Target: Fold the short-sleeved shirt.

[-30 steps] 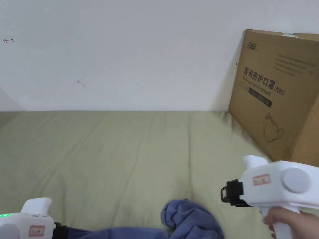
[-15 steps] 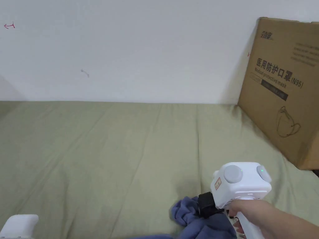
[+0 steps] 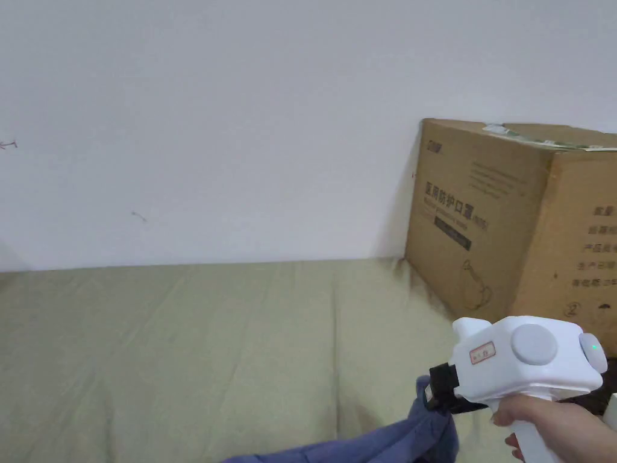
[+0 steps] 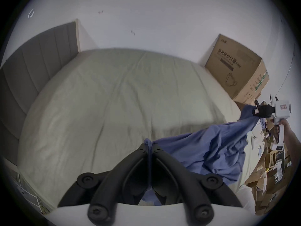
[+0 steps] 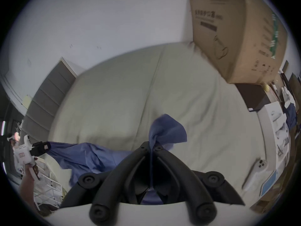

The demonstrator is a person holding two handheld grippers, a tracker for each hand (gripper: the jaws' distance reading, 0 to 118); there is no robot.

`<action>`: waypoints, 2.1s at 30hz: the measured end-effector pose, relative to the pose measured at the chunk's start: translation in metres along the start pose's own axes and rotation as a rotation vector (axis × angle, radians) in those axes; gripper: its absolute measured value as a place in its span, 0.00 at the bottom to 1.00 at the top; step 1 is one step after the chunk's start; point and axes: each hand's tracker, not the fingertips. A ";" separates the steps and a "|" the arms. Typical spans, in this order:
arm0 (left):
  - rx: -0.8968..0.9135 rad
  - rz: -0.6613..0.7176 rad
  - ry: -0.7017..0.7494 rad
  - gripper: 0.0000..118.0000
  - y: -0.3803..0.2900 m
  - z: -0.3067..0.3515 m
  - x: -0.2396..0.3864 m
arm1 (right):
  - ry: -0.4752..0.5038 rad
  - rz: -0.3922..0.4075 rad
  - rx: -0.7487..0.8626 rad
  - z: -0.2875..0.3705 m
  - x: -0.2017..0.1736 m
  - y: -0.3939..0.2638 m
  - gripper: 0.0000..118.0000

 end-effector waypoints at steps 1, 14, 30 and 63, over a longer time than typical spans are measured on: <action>0.031 0.005 0.002 0.01 0.006 0.017 0.002 | -0.002 -0.005 0.036 0.022 0.002 0.000 0.01; 0.284 -0.043 -0.088 0.01 0.088 0.164 0.053 | 0.023 0.011 0.363 0.213 0.012 0.041 0.01; 0.408 -0.041 -0.089 0.01 0.207 0.164 0.089 | -0.156 0.117 0.585 0.255 -0.046 0.179 0.01; 0.309 -0.038 0.071 0.01 0.273 -0.121 0.069 | -0.349 0.156 0.503 -0.024 -0.052 0.231 0.01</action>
